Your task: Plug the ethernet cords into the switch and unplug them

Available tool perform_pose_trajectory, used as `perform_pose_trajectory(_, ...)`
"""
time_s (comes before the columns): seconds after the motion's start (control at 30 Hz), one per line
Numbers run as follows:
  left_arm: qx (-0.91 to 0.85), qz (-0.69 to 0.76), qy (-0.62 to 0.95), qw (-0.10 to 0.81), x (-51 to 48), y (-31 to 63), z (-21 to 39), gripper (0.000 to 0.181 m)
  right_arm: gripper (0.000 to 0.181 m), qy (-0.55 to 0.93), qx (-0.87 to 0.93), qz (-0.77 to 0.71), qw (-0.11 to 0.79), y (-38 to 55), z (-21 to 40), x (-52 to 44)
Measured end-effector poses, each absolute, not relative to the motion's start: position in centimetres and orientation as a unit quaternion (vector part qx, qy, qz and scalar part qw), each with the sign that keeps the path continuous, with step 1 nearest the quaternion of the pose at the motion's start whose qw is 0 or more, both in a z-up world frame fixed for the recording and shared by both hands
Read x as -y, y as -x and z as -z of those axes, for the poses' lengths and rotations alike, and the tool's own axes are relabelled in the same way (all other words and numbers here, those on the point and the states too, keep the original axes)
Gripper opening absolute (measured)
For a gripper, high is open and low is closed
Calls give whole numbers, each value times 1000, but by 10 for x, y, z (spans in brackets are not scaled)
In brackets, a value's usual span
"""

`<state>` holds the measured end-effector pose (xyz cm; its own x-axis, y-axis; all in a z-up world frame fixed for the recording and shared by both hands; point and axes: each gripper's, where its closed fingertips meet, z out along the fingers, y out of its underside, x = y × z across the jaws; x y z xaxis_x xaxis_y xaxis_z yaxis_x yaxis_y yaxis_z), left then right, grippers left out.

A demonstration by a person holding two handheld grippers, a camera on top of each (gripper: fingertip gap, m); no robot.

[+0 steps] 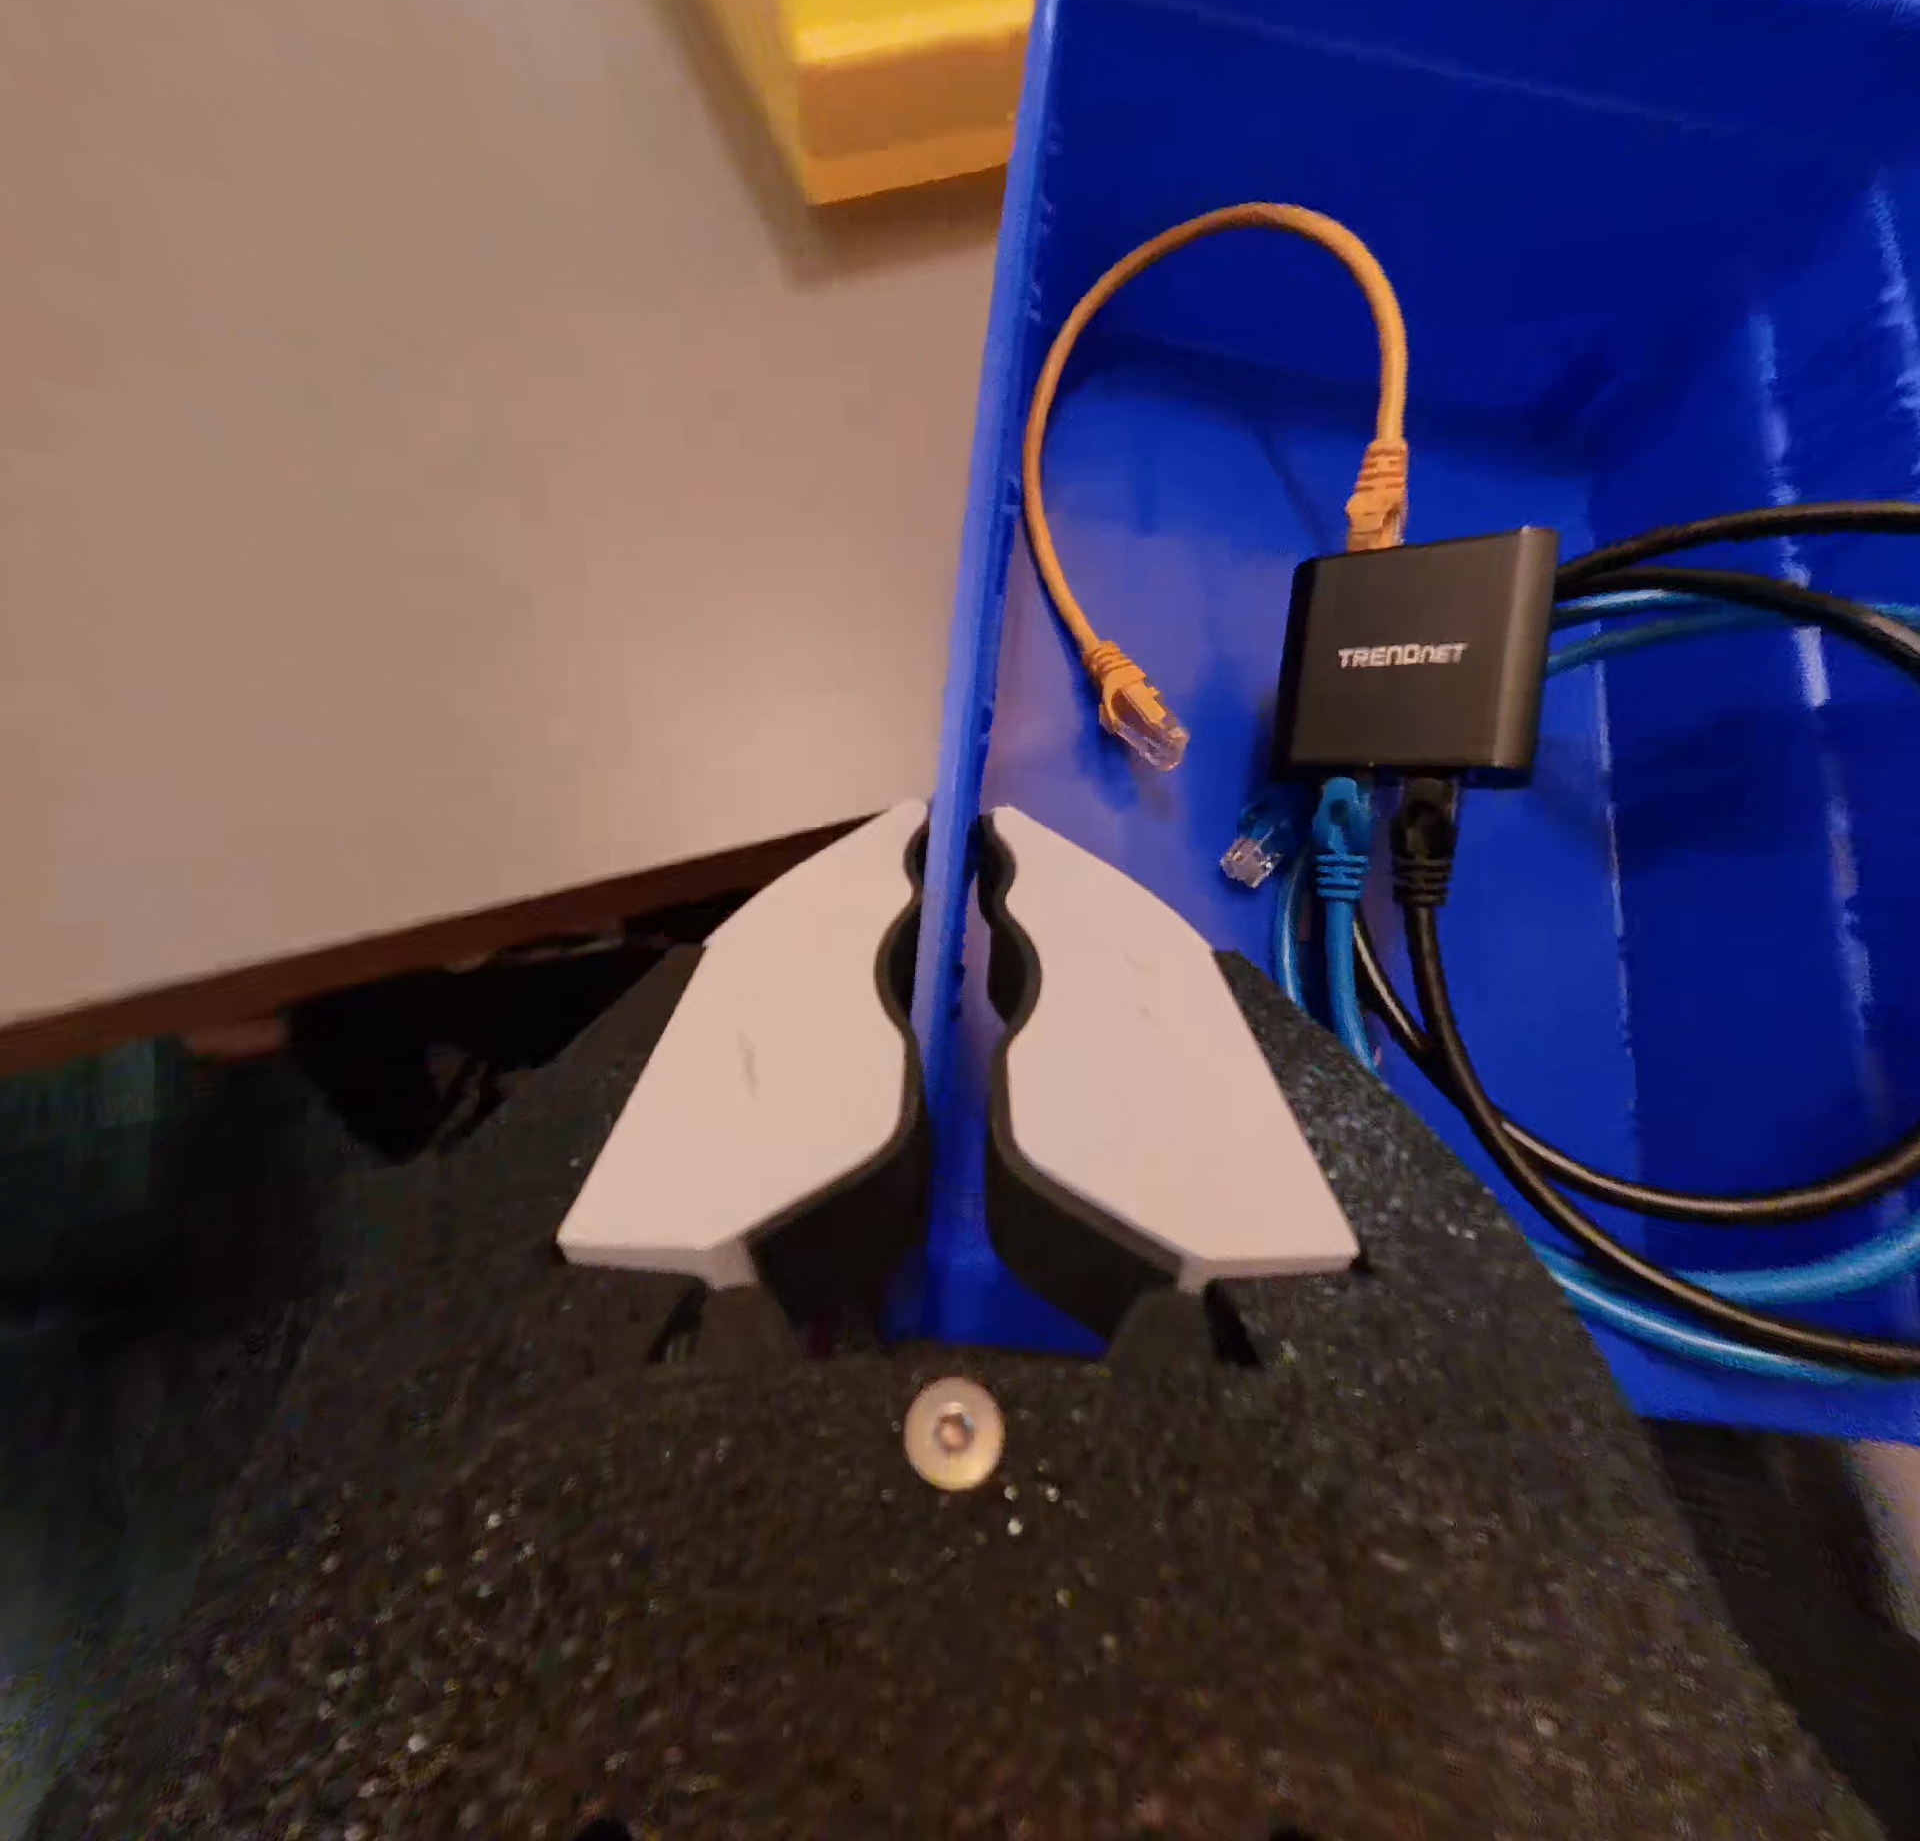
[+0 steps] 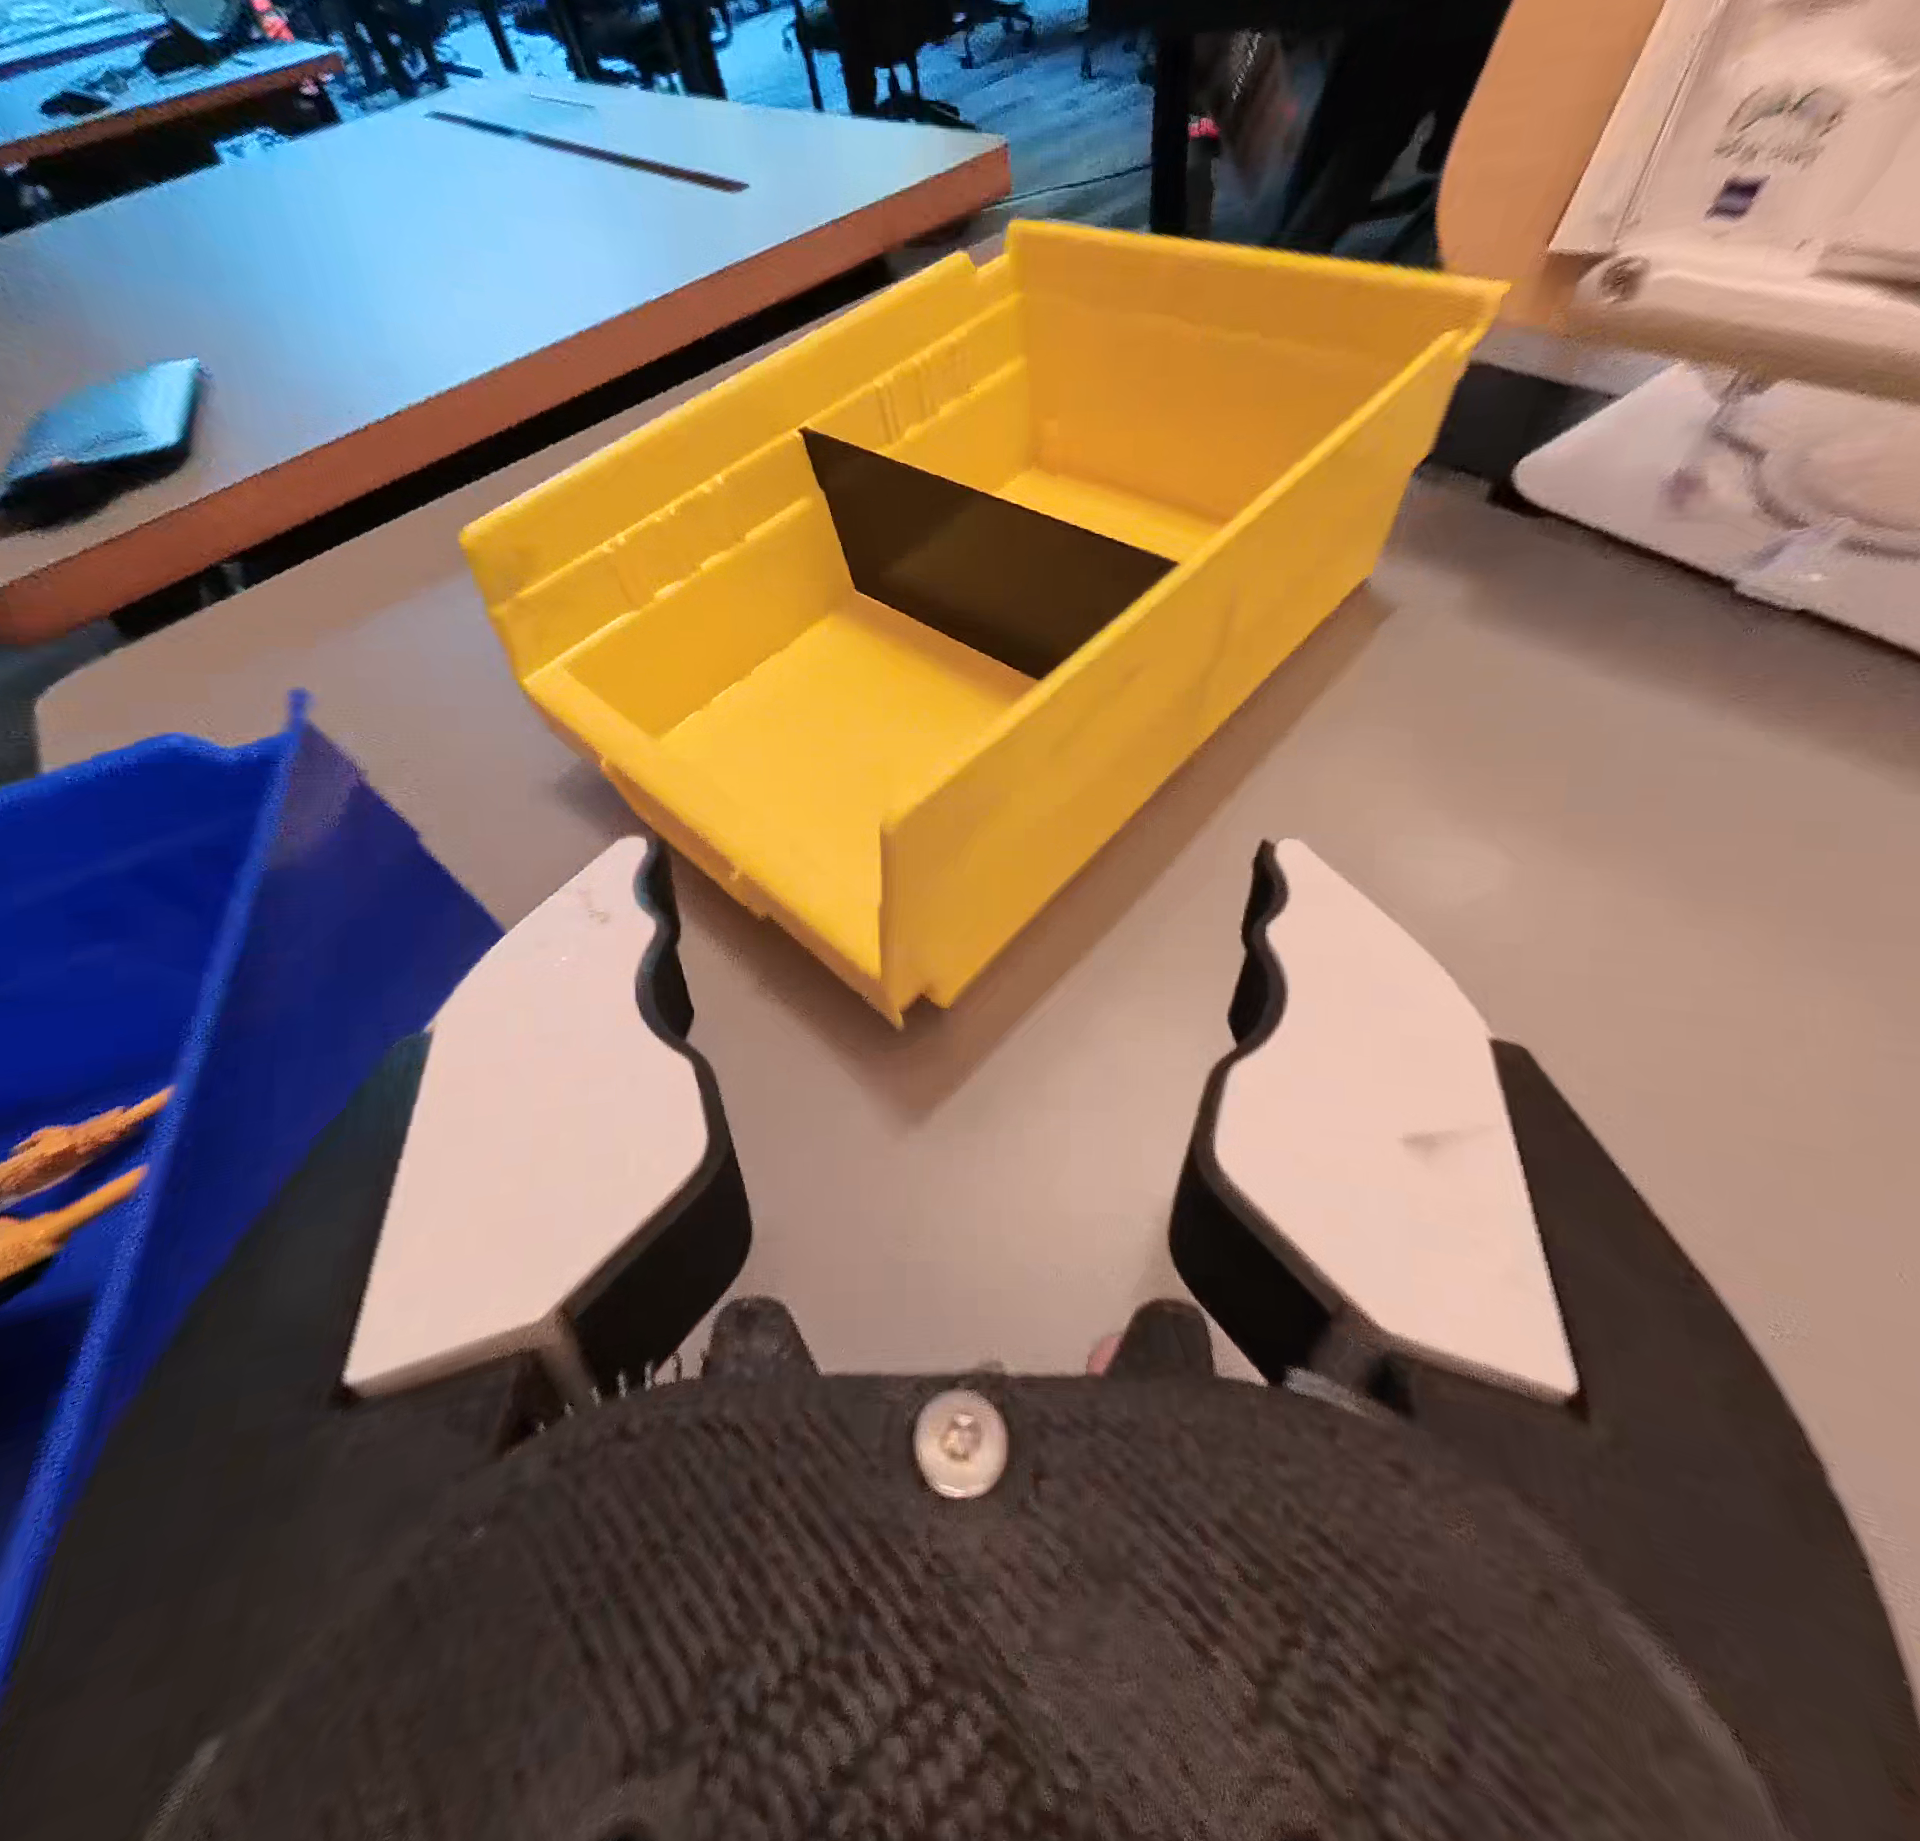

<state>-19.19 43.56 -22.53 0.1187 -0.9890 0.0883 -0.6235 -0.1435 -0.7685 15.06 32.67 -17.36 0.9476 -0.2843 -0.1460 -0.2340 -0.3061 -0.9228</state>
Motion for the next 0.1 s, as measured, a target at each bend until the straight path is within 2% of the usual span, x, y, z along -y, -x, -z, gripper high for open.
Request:
perform_pose_trajectory(0.03,-567,311,704,294,-446,201,226,6,100,808,-165,30,565,-152,181,-340)
perform_pose_trajectory(0.1,-539,296,728,304,-465,217,226,6,95,809,-181,68,555,-162,196,-362)
